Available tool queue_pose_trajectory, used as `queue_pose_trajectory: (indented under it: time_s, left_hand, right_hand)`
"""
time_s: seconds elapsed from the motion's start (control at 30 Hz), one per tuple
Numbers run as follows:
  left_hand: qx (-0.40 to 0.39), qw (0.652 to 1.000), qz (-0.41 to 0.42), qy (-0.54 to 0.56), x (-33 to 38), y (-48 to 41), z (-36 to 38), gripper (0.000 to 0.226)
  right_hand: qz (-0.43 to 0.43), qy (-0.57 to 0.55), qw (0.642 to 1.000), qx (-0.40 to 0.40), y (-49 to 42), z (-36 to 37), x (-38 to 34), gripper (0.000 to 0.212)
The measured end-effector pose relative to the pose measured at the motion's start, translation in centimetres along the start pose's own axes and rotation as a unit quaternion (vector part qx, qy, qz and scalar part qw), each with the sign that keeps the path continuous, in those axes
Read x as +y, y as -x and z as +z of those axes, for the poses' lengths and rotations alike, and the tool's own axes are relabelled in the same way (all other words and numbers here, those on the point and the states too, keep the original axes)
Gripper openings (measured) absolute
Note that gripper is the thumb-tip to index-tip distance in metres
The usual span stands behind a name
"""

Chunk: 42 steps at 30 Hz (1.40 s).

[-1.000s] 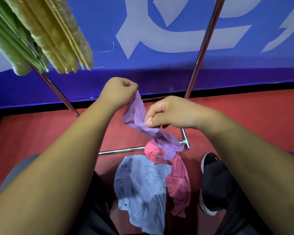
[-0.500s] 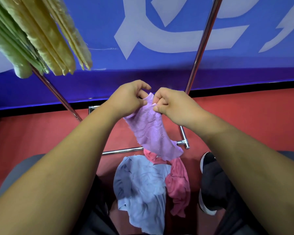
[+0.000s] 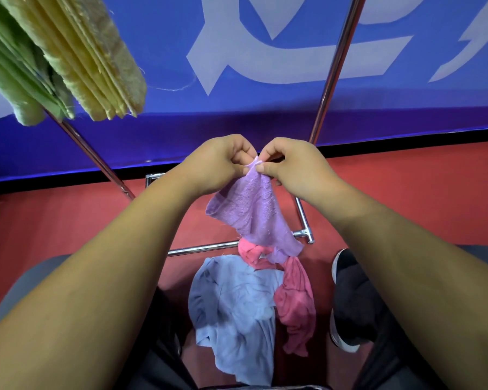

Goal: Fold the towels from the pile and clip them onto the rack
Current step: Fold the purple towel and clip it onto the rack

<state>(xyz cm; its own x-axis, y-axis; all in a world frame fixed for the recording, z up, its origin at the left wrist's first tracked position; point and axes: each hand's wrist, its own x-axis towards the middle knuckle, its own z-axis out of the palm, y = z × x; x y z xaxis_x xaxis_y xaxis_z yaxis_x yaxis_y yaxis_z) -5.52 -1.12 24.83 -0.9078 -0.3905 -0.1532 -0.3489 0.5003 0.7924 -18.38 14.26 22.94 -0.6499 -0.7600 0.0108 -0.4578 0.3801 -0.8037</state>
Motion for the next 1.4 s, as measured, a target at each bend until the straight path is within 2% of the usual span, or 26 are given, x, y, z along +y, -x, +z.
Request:
queue_pose_trajectory:
  time_s: [0.23,0.33,0.43,0.53,0.63,0.77,0.83,0.93,1.03,1.13,1.3,1.4]
  left_hand:
    - [-0.007,1.000,-0.005,0.006,-0.4,-0.1,0.0,0.025]
    - [0.016,1.000,-0.005,-0.015,-0.7,-0.2,-0.1,0.030]
    - [0.045,0.993,0.020,-0.104,-1.0,-0.2,-0.1,0.031]
    - [0.026,0.986,0.037,-0.159,-1.6,-0.3,-0.2,0.022]
    - [-0.006,0.976,0.016,-0.217,-2.3,-0.4,-0.3,0.026]
    - [-0.049,0.943,-0.036,-0.328,-3.4,-0.5,-0.3,0.024]
    - [-0.024,0.948,-0.048,-0.314,-3.4,-0.5,-0.7,0.012]
    - [0.066,0.954,-0.040,-0.288,-3.0,-1.0,-1.6,0.029]
    - [0.145,0.971,-0.052,-0.183,-2.1,-1.1,-2.1,0.030]
    - [0.204,0.972,-0.064,-0.100,-1.3,-0.9,-2.3,0.026]
    - [0.235,0.969,-0.064,0.034,-0.8,-1.0,-2.7,0.026]
    - [0.231,0.966,-0.056,0.103,-0.1,-0.6,-2.8,0.003]
  right_hand:
    - [-0.005,-0.001,1.000,0.007,0.1,0.0,-0.3,0.015]
    - [-0.010,-0.001,1.000,0.027,-0.1,-0.3,-0.4,0.016]
    - [-0.012,-0.011,0.998,0.065,-0.4,-0.8,-0.4,0.016]
    - [-0.011,-0.019,0.996,0.090,-0.8,-1.4,-0.4,0.024]
    - [-0.012,-0.012,0.994,0.104,-1.0,-2.2,-0.6,0.020]
    - [0.008,-0.029,0.990,0.135,-1.1,-2.8,-0.3,0.014]
    - [0.019,-0.032,0.989,0.146,-1.1,-3.1,0.0,0.011]
    - [0.028,-0.008,0.987,0.161,-1.1,-3.4,0.3,0.010]
    - [0.043,0.004,0.986,0.164,-1.3,-3.8,0.4,0.011]
    - [0.057,-0.009,0.984,0.167,-1.4,-4.1,0.2,0.014]
    - [0.049,-0.116,0.981,0.149,-0.7,-4.0,-1.2,0.011]
    - [0.014,-0.145,0.975,0.166,-0.7,-3.9,-1.9,0.011]
